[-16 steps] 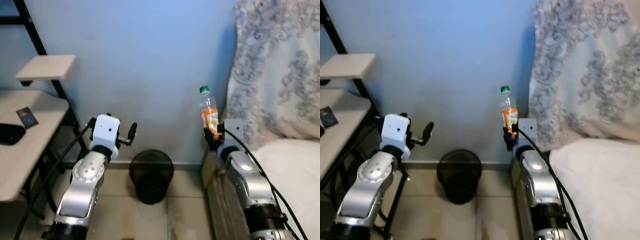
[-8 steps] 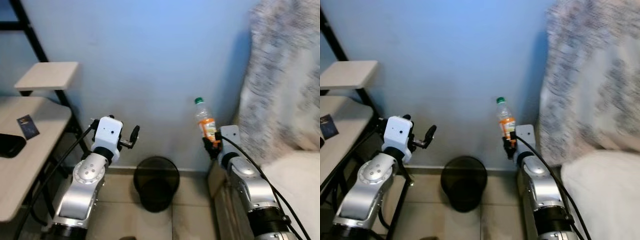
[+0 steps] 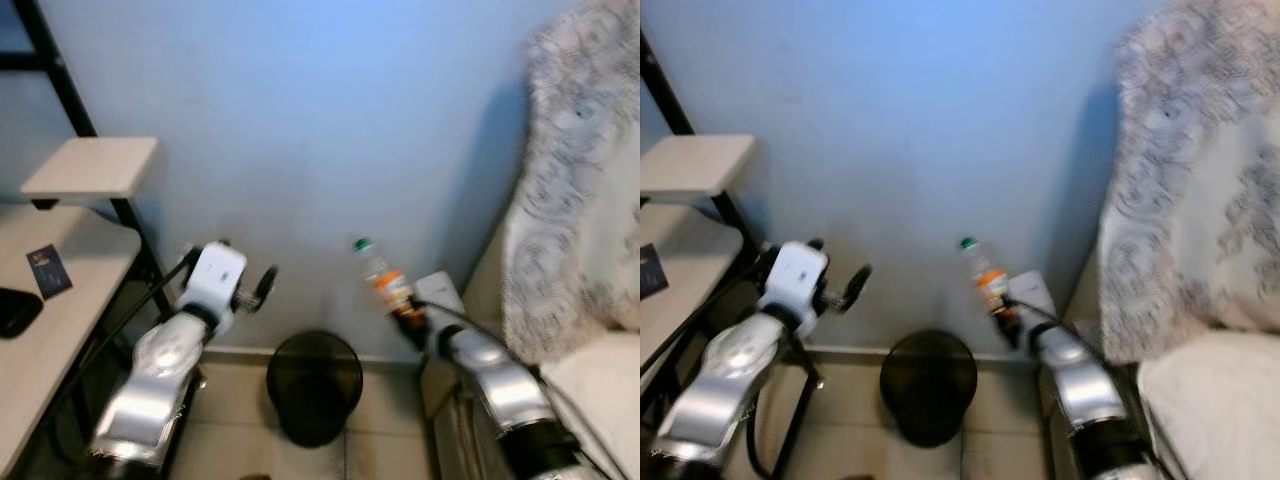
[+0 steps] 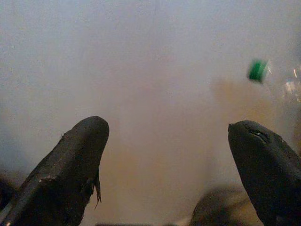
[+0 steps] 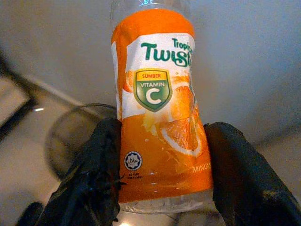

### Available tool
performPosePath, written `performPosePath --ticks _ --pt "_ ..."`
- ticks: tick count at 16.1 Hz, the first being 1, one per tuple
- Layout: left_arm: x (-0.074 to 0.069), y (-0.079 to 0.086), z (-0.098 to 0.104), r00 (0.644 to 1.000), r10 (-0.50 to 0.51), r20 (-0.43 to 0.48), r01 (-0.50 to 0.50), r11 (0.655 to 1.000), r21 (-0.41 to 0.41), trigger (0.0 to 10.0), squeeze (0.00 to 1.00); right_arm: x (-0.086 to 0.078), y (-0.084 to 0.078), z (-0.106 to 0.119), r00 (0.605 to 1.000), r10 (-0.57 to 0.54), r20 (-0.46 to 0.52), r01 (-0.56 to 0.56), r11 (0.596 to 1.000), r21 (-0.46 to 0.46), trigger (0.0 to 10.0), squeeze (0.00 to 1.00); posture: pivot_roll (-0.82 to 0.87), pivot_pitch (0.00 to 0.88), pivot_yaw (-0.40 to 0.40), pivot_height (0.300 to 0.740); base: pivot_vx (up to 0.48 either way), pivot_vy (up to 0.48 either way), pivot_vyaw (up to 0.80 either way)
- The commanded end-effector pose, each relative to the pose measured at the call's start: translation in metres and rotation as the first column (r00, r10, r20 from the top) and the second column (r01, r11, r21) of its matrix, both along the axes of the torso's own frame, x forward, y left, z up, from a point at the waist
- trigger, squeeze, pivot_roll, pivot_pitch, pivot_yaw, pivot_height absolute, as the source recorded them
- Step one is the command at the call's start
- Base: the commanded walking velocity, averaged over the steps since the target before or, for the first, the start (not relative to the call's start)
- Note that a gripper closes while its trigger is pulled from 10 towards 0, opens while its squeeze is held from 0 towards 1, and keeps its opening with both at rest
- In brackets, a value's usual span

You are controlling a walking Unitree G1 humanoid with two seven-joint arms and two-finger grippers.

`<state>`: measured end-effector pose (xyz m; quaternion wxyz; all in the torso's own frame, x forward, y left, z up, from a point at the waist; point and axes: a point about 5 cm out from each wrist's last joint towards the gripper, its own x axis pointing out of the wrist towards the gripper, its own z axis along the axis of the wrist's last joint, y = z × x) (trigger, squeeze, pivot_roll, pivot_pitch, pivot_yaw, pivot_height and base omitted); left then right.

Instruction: Clean up the room

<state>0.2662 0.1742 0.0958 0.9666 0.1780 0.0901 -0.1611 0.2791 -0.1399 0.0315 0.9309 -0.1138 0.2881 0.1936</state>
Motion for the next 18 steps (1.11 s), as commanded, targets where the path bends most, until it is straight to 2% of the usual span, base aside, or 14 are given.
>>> performPosePath --ticks 1,6,9,18 --pt "-0.001 -0.003 -0.003 0.999 -0.032 -0.011 0.032 0.999 0.015 10.0 0.00 0.002 0.000 0.005 1.000 0.028 0.008 -0.028 1.000 0.001 10.0 0.00 0.06 0.000 0.006 0.740 0.274 0.000 0.00" --pt "-0.009 -0.004 -0.013 0.988 -0.132 -0.076 0.136 0.989 0.054 10.0 0.00 -0.002 0.008 -0.001 0.988 0.153 -0.037 -0.154 0.988 -0.021 10.0 0.00 0.06 0.000 0.006 0.740 0.264 0.000 0.00" --pt "-0.015 -0.002 -0.018 0.975 -0.186 -0.120 0.197 0.977 0.082 10.0 0.00 -0.004 0.009 -0.009 0.966 0.246 -0.085 -0.253 0.963 -0.092 10.0 0.00 0.07 0.000 0.003 0.740 0.245 0.000 0.00" --pt "-0.021 -0.001 -0.020 0.949 -0.260 -0.179 0.280 0.955 0.098 10.0 0.00 0.006 0.022 -0.020 0.942 0.312 -0.122 -0.328 0.933 -0.148 10.0 0.00 0.08 0.000 -0.014 0.740 0.053 0.000 0.00"
